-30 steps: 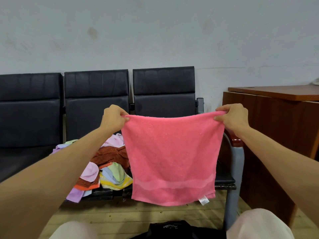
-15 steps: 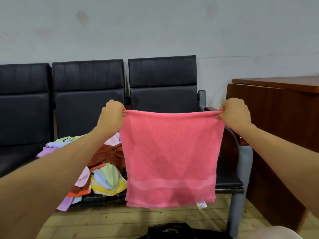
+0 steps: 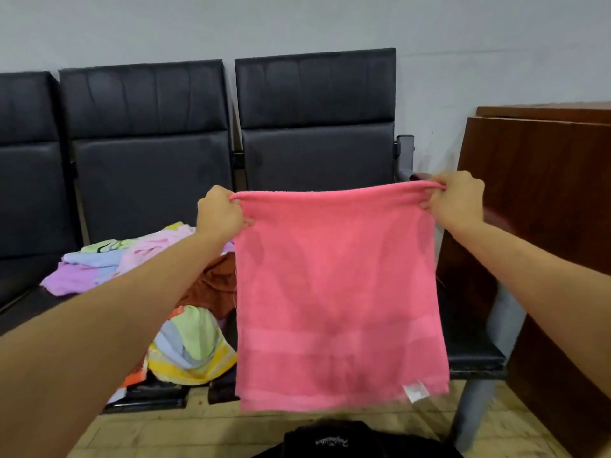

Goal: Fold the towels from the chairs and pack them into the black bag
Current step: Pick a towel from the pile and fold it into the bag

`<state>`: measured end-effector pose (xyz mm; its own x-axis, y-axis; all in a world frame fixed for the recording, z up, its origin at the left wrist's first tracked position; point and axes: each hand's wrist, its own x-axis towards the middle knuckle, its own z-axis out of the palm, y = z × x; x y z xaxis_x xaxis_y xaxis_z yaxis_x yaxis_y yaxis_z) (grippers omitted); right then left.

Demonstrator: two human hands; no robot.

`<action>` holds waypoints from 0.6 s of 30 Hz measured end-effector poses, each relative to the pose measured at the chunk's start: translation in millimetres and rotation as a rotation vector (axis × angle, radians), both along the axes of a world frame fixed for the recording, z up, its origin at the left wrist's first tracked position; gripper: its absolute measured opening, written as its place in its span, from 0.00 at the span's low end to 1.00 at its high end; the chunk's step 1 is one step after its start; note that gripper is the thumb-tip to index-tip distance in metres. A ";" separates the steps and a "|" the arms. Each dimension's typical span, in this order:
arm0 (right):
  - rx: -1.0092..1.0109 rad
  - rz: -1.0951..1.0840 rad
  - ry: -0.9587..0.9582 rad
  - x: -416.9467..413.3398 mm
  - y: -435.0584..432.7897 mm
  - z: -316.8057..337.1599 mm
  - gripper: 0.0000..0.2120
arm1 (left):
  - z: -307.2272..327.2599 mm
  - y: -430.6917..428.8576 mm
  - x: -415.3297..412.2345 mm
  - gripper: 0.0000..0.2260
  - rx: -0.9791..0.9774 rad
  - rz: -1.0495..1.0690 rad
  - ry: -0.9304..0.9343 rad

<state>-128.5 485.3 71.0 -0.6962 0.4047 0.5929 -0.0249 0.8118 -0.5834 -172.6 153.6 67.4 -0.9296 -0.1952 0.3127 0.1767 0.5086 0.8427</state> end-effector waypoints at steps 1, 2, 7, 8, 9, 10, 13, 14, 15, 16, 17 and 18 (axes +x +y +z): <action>-0.026 -0.005 0.019 -8.6 0.8 -7.1 0.08 | -6.3 2.2 -4.5 0.05 -0.012 0.007 0.003; -0.071 -0.014 0.025 -15.5 1.8 -14.1 0.09 | -13.7 4.5 -9.2 0.03 -0.039 0.021 0.006; -0.074 0.020 -0.063 -16.9 -0.5 -71.9 0.10 | -67.7 10.1 0.1 0.06 -0.148 -0.010 0.000; -0.046 0.042 -0.086 -8.6 -2.4 -86.3 0.10 | -83.9 9.2 4.3 0.07 -0.164 -0.036 0.010; -0.037 0.065 -0.108 0.9 -4.1 -102.2 0.10 | -97.7 9.4 13.9 0.08 -0.179 -0.054 -0.005; -0.026 0.085 -0.128 12.0 -6.2 -118.1 0.10 | -114.7 8.4 23.0 0.07 -0.186 -0.065 -0.028; 0.012 0.088 -0.278 34.7 -5.8 -161.6 0.09 | -153.2 10.4 54.9 0.04 -0.210 -0.176 -0.087; 0.019 0.096 -0.363 39.5 -5.5 -171.3 0.08 | -163.5 10.6 62.4 0.04 -0.228 -0.215 -0.077; 0.030 0.119 -0.440 43.3 -6.3 -177.7 0.07 | -171.8 8.5 68.0 0.04 -0.276 -0.245 -0.080; 0.051 0.150 -0.494 46.3 -7.5 -180.9 0.06 | -179.2 6.1 72.0 0.05 -0.318 -0.279 -0.080; 0.083 0.184 -0.523 48.4 -8.4 -182.0 0.07 | -185.8 3.0 74.3 0.06 -0.354 -0.323 -0.086; 0.118 0.217 -0.542 49.7 -9.9 -182.7 0.09 | -193.3 0.1 74.7 0.08 -0.386 -0.384 -0.092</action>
